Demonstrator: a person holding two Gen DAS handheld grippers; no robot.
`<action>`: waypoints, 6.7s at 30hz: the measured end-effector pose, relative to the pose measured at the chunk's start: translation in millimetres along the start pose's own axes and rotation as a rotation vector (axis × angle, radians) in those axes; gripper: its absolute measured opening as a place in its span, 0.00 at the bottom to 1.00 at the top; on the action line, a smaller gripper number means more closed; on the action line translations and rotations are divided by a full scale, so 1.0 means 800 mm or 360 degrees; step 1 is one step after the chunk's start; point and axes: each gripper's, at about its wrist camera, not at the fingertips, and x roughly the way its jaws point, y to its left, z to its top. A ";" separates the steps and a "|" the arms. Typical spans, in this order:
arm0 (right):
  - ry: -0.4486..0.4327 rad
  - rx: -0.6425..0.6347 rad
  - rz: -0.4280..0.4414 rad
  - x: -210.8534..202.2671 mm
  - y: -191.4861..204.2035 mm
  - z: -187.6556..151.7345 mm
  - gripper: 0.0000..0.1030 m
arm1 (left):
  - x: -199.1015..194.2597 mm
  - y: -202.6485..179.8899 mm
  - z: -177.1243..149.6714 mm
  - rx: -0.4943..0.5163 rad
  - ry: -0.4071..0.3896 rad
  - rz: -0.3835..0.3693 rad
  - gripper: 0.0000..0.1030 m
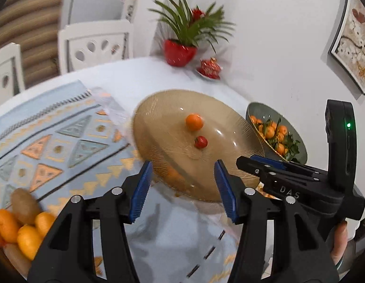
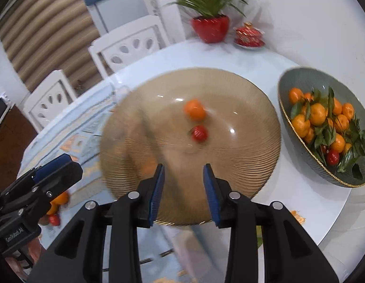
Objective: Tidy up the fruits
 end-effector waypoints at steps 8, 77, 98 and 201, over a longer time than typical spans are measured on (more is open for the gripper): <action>-0.0148 -0.0247 0.0240 -0.074 0.109 -0.003 0.34 | -0.151 0.040 -0.013 -0.0030 -0.0213 0.0232 0.54; 0.0385 -0.0887 0.0750 0.038 0.331 -0.216 0.66 | -0.224 0.299 -0.258 -0.0496 -0.0148 0.0933 0.39; 0.0356 -0.0821 0.0729 0.055 0.314 -0.212 0.58 | -0.229 0.246 -0.223 -0.0330 -0.0144 0.0967 0.39; -0.0080 -0.0930 0.0380 0.052 0.299 -0.210 0.86 | -0.250 0.251 -0.272 -0.0579 -0.0386 0.1280 0.90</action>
